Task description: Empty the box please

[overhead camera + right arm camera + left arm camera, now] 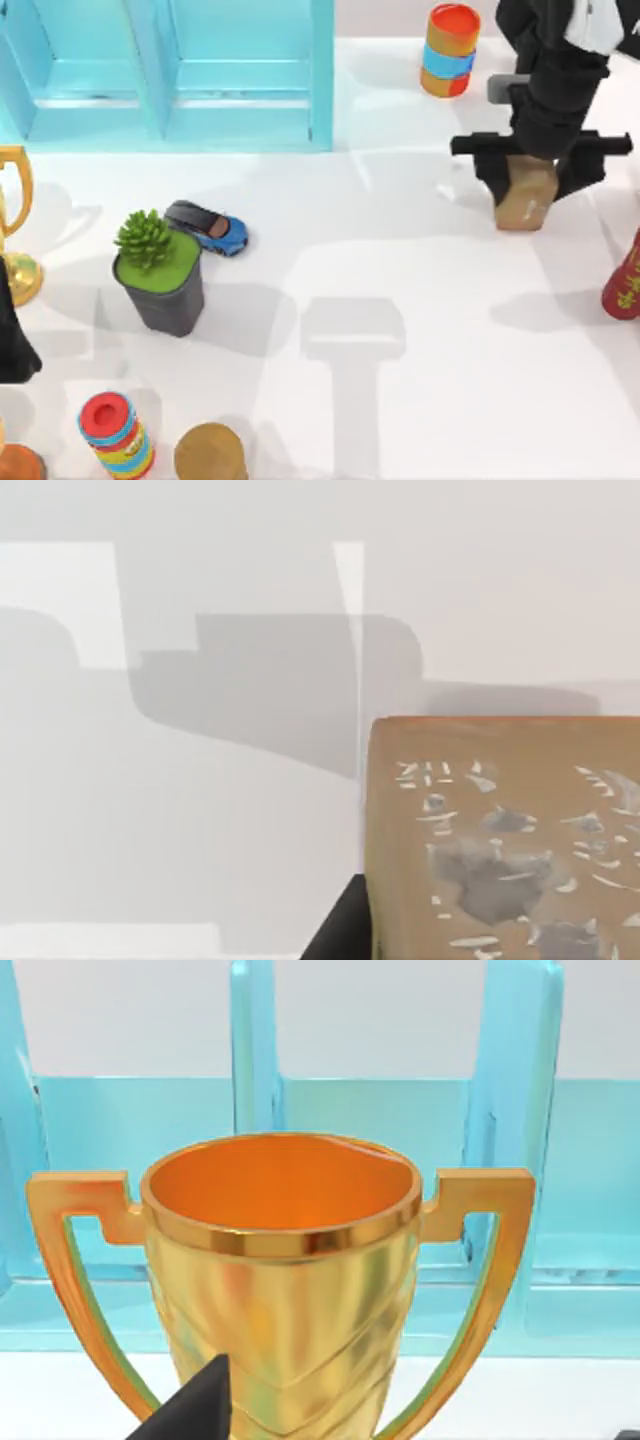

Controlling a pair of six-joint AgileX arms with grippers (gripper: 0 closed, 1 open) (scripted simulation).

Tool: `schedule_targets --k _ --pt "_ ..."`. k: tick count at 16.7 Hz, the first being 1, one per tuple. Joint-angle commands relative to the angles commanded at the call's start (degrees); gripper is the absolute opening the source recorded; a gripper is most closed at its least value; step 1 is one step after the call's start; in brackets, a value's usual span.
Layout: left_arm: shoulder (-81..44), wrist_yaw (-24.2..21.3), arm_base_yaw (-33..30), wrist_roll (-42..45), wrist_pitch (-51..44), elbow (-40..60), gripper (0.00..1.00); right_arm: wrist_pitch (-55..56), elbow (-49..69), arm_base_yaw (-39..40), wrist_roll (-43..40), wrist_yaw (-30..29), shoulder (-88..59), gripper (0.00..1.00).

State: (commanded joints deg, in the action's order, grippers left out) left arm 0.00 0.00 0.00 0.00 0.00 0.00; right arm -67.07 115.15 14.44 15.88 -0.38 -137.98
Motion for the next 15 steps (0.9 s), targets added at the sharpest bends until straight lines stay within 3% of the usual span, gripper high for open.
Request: schedule_targets --k 2,15 --pt "0.0 0.0 0.0 0.0 0.0 0.0 1.0 0.0 0.0 0.0 0.0 0.0 0.0 0.0" --pt "0.0 0.0 0.0 0.0 0.0 0.0 1.0 0.0 0.0 0.0 0.0 0.0 0.0 0.98"
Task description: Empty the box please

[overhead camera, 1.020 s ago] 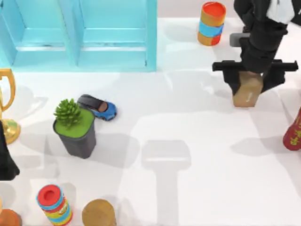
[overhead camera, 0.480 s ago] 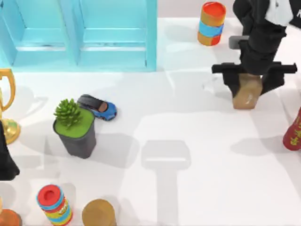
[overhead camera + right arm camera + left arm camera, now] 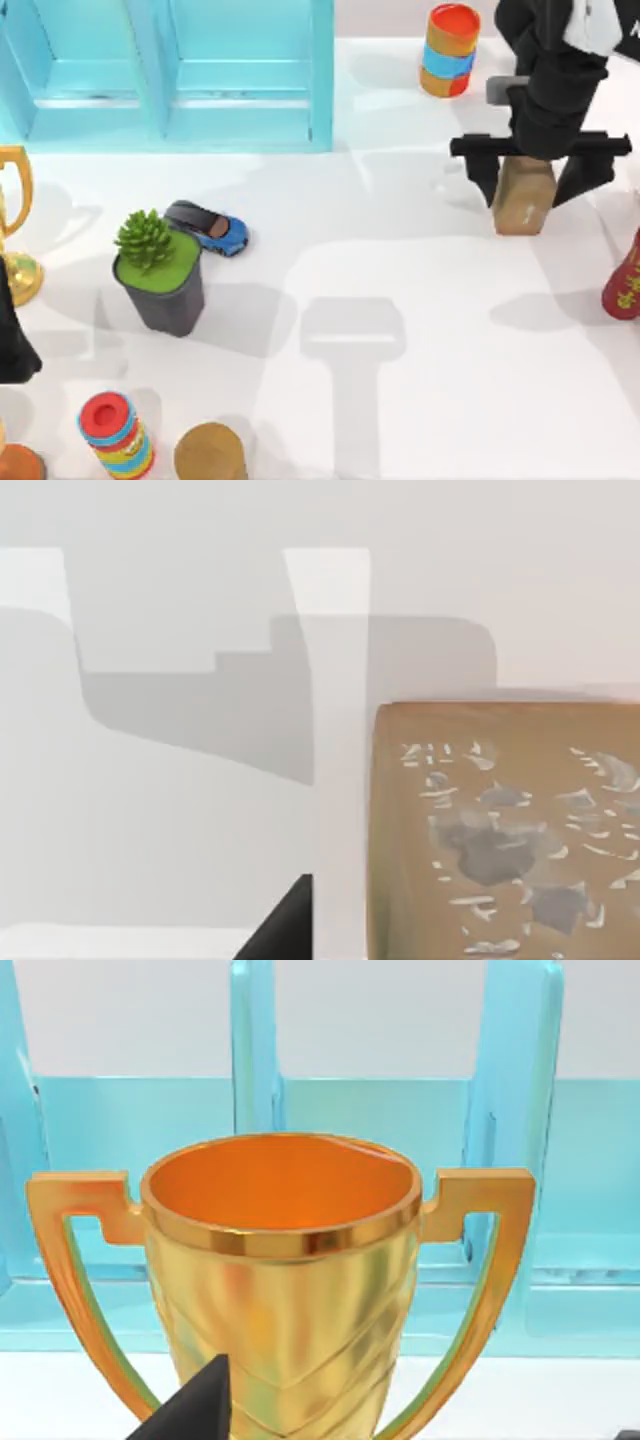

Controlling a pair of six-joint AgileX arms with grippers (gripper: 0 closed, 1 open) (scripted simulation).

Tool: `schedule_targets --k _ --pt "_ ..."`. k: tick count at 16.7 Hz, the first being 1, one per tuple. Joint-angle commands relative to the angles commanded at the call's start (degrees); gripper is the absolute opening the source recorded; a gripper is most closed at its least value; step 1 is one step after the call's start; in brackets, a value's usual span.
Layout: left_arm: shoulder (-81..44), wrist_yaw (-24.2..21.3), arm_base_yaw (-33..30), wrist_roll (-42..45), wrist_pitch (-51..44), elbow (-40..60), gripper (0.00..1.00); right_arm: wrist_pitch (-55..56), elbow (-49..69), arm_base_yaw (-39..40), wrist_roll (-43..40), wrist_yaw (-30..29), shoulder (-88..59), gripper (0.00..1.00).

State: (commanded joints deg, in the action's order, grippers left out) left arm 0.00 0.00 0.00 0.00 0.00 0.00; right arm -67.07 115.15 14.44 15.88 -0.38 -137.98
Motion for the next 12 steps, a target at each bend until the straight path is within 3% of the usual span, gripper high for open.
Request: schedule_targets --k 12 --pt "0.0 0.0 0.0 0.0 0.0 0.0 1.0 -2.2 2.2 -0.1 0.0 0.0 -0.1 1.0"
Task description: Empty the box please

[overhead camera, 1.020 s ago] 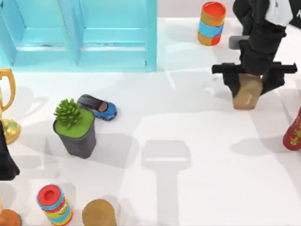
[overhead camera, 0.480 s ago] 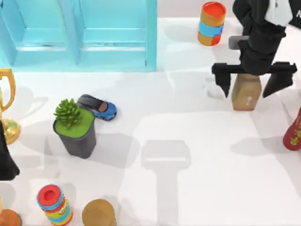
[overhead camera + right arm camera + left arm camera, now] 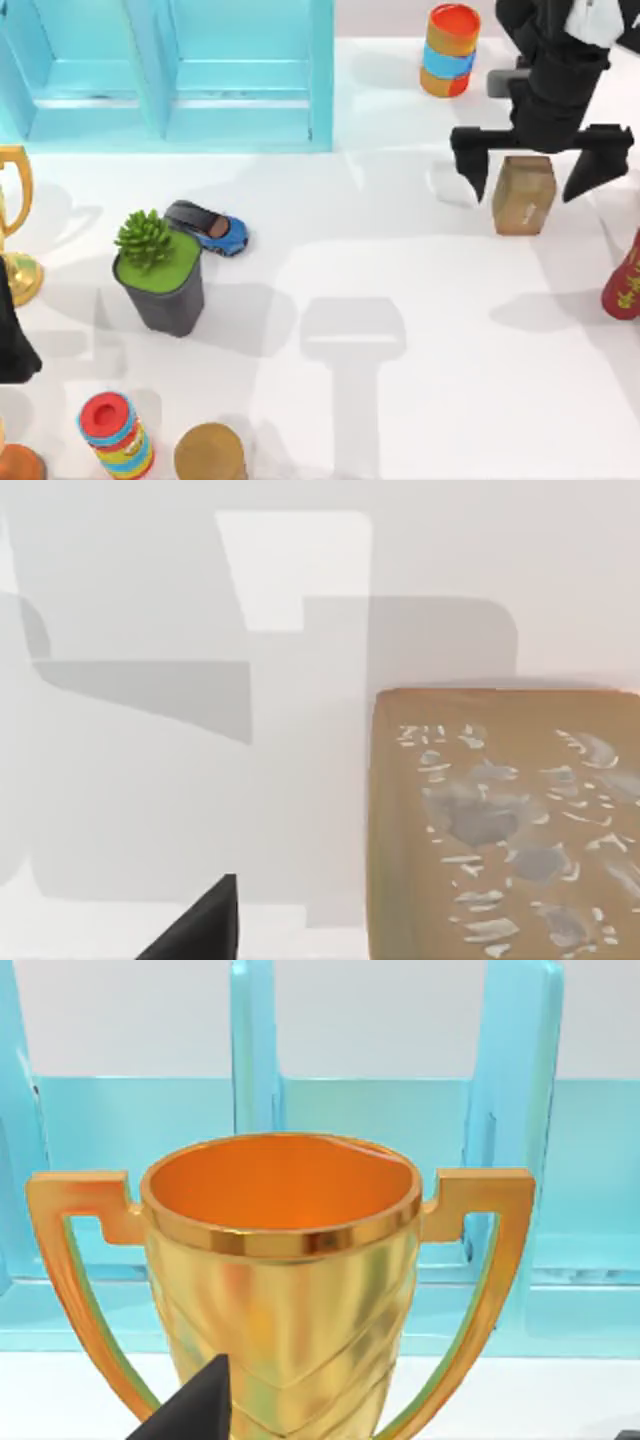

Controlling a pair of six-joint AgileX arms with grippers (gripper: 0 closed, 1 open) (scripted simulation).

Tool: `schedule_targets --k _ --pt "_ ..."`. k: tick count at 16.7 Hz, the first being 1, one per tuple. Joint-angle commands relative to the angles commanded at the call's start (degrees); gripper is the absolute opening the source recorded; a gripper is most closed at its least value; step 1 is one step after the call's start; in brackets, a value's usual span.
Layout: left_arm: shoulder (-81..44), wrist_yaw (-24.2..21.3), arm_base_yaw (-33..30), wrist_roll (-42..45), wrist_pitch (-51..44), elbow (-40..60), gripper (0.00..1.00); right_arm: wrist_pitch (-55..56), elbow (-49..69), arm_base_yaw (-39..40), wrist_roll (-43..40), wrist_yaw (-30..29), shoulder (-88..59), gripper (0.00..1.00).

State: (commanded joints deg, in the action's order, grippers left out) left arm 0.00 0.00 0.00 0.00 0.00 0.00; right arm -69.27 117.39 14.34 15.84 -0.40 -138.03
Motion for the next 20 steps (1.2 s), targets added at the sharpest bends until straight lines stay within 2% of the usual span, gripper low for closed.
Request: schedule_targets --k 7,14,17,20 --pt "0.0 0.0 0.0 0.0 0.0 0.0 1.0 -14.8 14.8 -0.1 -0.1 0.0 0.1 1.0" --pt "0.0 0.0 0.0 0.0 0.0 0.0 1.0 -15.8 15.2 -0.9 -0.9 0.0 0.6 1.0" --pt "0.0 0.0 0.0 0.0 0.0 0.0 1.0 -15.2 11.0 -6.5 -6.6 0.1 4.0 1.0" --pt "0.0 0.0 0.0 0.0 0.0 0.0 1.0 -14.1 4.3 -16.4 -16.3 0.3 9.6 1.0"
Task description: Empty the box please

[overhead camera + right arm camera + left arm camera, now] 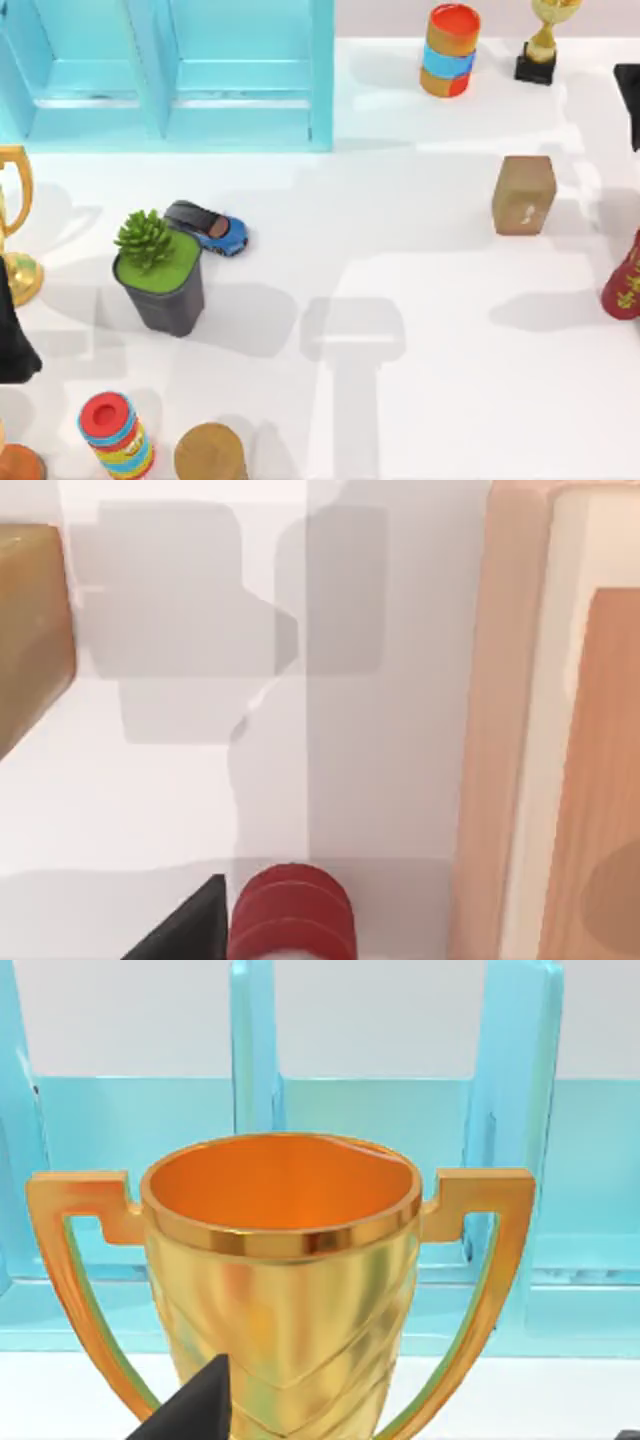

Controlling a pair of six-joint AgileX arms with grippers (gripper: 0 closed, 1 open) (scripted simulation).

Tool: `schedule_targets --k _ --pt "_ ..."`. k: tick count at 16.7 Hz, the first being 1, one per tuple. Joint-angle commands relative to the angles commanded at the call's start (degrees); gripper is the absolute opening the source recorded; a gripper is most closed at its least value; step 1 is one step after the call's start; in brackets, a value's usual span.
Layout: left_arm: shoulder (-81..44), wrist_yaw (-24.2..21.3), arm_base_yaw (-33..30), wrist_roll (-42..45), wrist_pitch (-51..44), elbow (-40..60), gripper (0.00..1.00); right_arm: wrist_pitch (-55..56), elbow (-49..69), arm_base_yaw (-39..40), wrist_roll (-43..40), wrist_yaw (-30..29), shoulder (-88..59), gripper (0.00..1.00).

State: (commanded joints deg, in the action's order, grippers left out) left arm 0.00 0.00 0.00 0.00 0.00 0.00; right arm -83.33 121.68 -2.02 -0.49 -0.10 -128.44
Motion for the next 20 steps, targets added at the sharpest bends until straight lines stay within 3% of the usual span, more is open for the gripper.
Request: schedule_targets --k 4,7,14,20 --pt "0.0 0.0 0.0 0.0 0.0 0.0 1.0 1.7 -10.1 -14.8 -14.4 0.2 8.3 1.0" --pt "0.0 0.0 0.0 0.0 0.0 0.0 1.0 2.7 -15.6 -21.0 -20.6 0.3 12.9 1.0" --pt "0.0 0.0 0.0 0.0 0.0 0.0 1.0 3.7 -17.4 -21.9 -21.6 0.3 13.8 1.0" --pt "0.0 0.0 0.0 0.0 0.0 0.0 1.0 13.4 -27.0 -21.9 -21.5 0.4 13.7 1.0"
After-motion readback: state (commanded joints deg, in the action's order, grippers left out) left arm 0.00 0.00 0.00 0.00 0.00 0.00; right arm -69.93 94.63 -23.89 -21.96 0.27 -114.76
